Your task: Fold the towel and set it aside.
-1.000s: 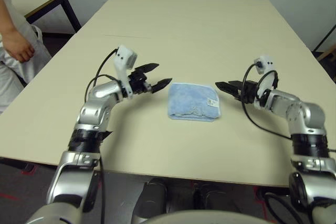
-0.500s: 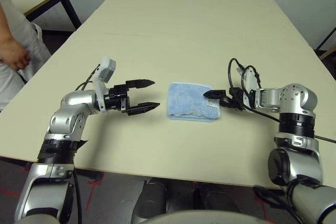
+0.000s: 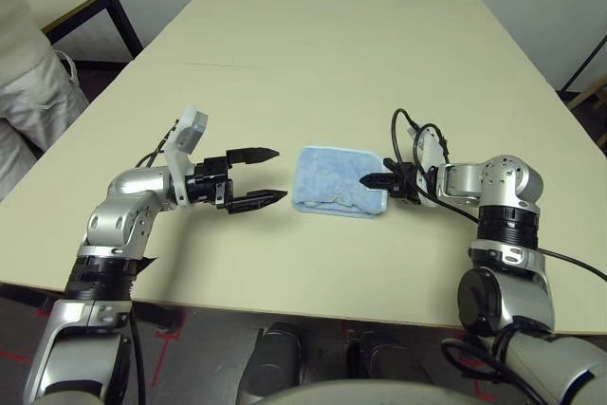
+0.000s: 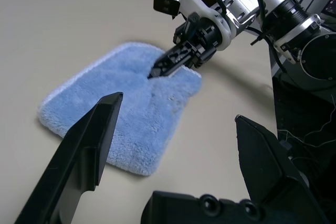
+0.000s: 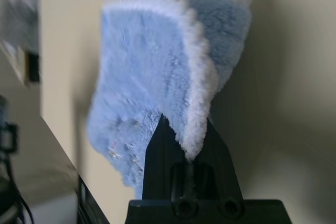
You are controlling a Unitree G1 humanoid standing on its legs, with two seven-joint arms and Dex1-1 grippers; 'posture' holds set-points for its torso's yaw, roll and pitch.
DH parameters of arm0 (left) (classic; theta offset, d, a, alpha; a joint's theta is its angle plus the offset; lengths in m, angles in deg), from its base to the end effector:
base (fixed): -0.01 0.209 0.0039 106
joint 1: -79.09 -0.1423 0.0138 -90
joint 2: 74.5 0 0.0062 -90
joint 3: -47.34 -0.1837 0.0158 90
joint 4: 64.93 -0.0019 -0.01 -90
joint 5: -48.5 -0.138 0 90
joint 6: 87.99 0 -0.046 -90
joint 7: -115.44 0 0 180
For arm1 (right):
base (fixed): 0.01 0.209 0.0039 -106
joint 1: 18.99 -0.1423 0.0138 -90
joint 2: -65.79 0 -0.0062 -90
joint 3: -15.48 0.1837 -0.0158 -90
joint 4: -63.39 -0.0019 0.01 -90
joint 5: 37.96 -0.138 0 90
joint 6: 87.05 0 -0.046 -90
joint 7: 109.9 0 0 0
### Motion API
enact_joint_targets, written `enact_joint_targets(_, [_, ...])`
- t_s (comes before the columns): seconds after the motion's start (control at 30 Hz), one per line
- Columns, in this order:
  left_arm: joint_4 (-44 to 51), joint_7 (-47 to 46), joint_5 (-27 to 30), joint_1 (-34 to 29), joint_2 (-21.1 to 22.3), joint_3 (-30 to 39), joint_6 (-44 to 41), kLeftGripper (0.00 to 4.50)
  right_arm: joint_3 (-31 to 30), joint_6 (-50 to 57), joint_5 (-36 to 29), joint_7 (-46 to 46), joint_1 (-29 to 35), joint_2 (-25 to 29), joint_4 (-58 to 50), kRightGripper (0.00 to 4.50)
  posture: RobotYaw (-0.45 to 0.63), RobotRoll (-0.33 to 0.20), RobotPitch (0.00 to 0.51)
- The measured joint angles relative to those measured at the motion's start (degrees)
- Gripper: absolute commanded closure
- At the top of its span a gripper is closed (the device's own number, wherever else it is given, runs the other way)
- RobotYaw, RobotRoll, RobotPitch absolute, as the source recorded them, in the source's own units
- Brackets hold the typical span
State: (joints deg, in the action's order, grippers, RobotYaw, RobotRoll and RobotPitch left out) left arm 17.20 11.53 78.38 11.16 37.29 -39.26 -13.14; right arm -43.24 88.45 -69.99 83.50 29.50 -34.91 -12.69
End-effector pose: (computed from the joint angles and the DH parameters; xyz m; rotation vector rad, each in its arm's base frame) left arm 0.2665 0.2670 0.1479 0.1094 0.0437 -1.2695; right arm 0.2925 -0.1813 0.1299 0.7584 0.8017 0.5389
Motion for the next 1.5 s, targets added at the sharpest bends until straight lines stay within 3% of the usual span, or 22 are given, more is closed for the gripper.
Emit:
enact_joint_targets(0.07, [0.0, -0.1, -0.1, 0.3, 0.0, 0.0, 0.0, 0.0, 2.2, -3.4, -0.8, -0.4, -0.4, -0.2, -0.2, 4.45, 0.14, 0.0, 0.072])
enact_joint_targets(0.2, [-0.9, 0.1, -0.5, 0.4, -0.3, -0.1, 0.4, 0.0, 8.6, -20.7, -1.6, -3.6, -3.4, 0.0, 1.0, 4.45, 0.14, 0.0, 0.072])
enact_joint_targets(0.47, [-1.6, 0.4, -0.8, 0.3, -0.7, -0.1, 1.6, 0.0, 12.8, -48.8, -0.9, -10.4, -4.6, 5.6, 9.7, 4.45, 0.13, 0.0, 0.072])
enact_joint_targets(0.7, [-2.1, 0.5, -0.9, 0.3, -0.8, -0.1, 2.1, 0.0, 13.8, -57.2, -1.1, -14.8, -3.4, 10.3, 15.9, 4.45, 0.14, 0.0, 0.071])
enact_joint_targets(0.97, [-3.4, 0.9, -1.2, 0.2, -0.8, -0.1, 2.9, 0.0, 13.7, -58.0, -2.0, -17.2, 0.5, 11.4, 16.7, 4.45, 0.13, 0.0, 0.066])
enact_joint_targets(1.1, [-3.4, 0.3, -1.4, 0.0, -1.0, -0.1, 2.9, 0.0, 13.4, -55.9, -3.6, -18.2, 2.8, 11.6, 15.0, 3.4, 0.13, 0.0, 0.066])
enact_joint_targets(1.4, [1.0, -8.6, -0.3, -5.8, -3.4, 2.1, -0.6, 0.0, 7.2, -45.6, -6.7, -22.6, 15.4, 4.4, -8.3, 0.03, 0.13, 0.0, 0.091])
enact_joint_targets(1.5, [2.9, -14.5, 0.1, -7.6, -4.0, 4.9, -2.7, 0.0, 2.8, -42.9, -6.7, -23.5, 19.6, 3.8, -17.9, 0.03, 0.12, 0.0, 0.093])
